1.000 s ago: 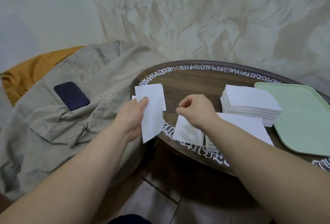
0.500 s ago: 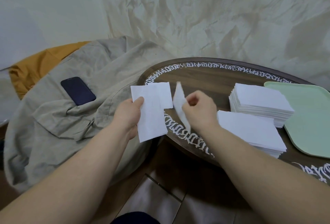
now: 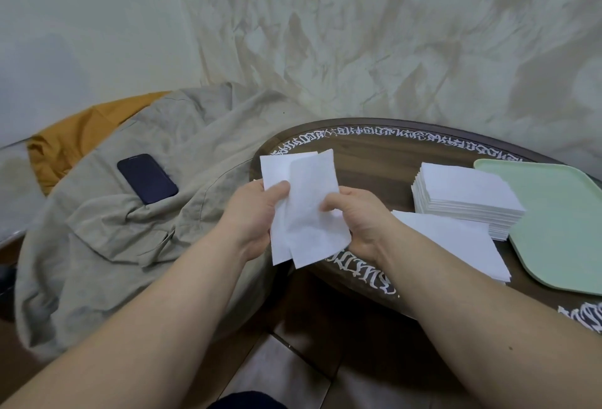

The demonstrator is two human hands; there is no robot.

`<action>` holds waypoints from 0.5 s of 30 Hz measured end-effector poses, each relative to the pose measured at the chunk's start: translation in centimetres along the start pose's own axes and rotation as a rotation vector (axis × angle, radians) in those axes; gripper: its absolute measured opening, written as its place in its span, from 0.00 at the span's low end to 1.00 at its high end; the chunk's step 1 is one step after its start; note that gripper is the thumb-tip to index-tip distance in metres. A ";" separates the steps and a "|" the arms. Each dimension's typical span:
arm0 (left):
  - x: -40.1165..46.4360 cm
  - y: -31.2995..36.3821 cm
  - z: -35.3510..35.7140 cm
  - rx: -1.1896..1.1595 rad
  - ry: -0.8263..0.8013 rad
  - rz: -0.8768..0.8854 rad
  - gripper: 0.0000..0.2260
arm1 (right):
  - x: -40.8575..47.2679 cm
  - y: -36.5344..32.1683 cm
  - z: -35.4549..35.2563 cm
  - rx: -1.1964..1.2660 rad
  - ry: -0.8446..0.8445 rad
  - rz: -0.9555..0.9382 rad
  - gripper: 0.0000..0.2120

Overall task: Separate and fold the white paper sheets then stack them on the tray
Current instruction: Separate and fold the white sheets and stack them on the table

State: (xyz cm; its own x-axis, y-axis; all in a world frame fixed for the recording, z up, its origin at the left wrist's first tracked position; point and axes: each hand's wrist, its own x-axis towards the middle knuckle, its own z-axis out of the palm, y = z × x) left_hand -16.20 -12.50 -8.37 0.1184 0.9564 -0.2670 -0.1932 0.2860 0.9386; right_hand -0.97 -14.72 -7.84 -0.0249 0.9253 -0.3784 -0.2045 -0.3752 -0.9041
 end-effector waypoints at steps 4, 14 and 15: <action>-0.5 0.1 0.9 0.048 -0.051 0.017 0.07 | -0.6 -1.0 0.3 -0.139 -0.063 -0.082 0.08; -0.3 0.6 0.3 -0.132 -0.127 -0.032 0.16 | -0.4 -1.8 -0.6 -0.077 -0.031 -0.104 0.04; -0.4 0.6 0.4 -0.169 -0.145 -0.041 0.17 | -0.3 -1.5 -0.5 -0.076 0.003 -0.116 0.05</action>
State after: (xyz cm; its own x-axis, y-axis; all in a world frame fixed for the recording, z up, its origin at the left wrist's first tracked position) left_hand -15.98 -12.73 -7.61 0.2655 0.9289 -0.2583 -0.3441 0.3415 0.8746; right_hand -0.13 -14.45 -6.45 -0.0027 0.9626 -0.2709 -0.1313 -0.2689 -0.9542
